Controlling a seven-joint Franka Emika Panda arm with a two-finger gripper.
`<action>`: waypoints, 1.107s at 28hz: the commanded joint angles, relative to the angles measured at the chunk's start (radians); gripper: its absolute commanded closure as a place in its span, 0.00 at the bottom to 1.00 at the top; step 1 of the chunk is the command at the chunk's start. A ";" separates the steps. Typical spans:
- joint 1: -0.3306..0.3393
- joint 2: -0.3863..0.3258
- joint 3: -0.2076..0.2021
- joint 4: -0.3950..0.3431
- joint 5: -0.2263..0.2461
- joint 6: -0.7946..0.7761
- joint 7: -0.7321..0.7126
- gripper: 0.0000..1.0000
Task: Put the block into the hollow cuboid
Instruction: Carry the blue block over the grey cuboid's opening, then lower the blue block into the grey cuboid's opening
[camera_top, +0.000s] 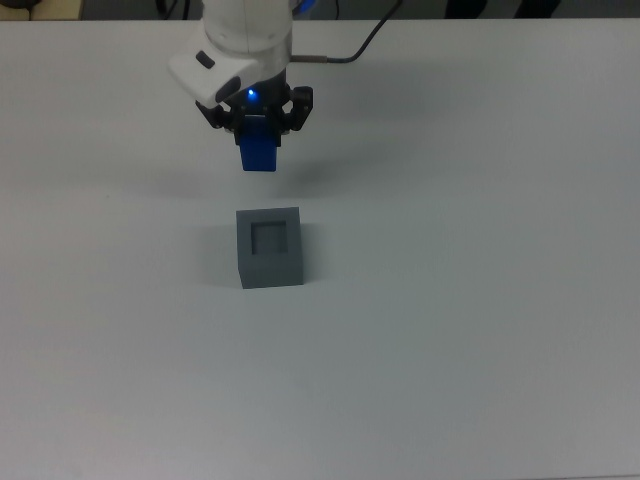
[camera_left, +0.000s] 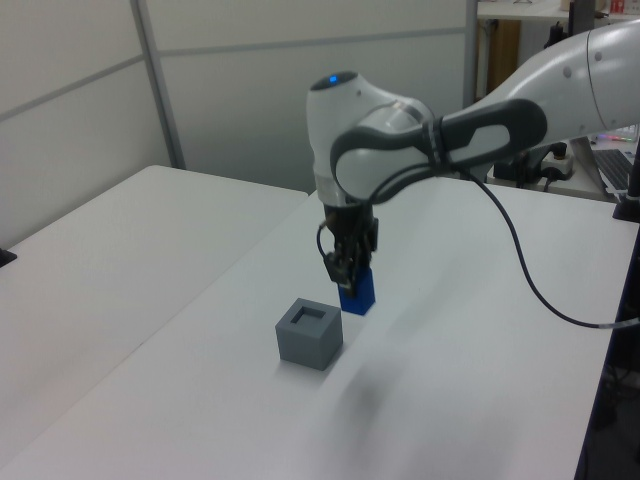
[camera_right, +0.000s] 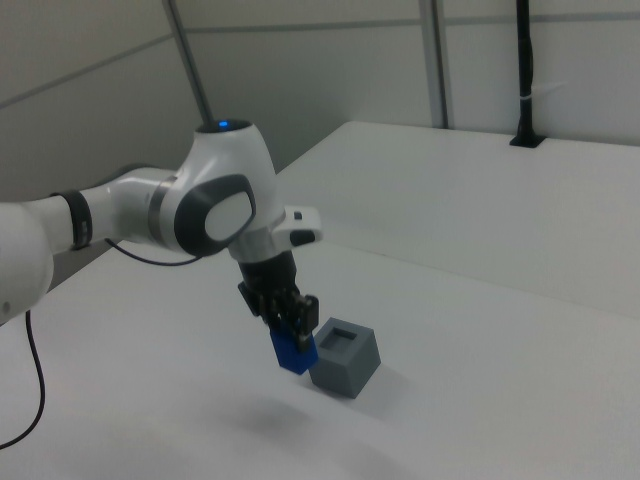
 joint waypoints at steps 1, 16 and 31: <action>0.006 0.121 -0.002 0.162 -0.001 -0.031 -0.064 0.72; 0.104 0.253 -0.109 0.271 0.004 -0.014 -0.076 0.72; 0.115 0.293 -0.109 0.270 0.005 0.128 -0.048 0.72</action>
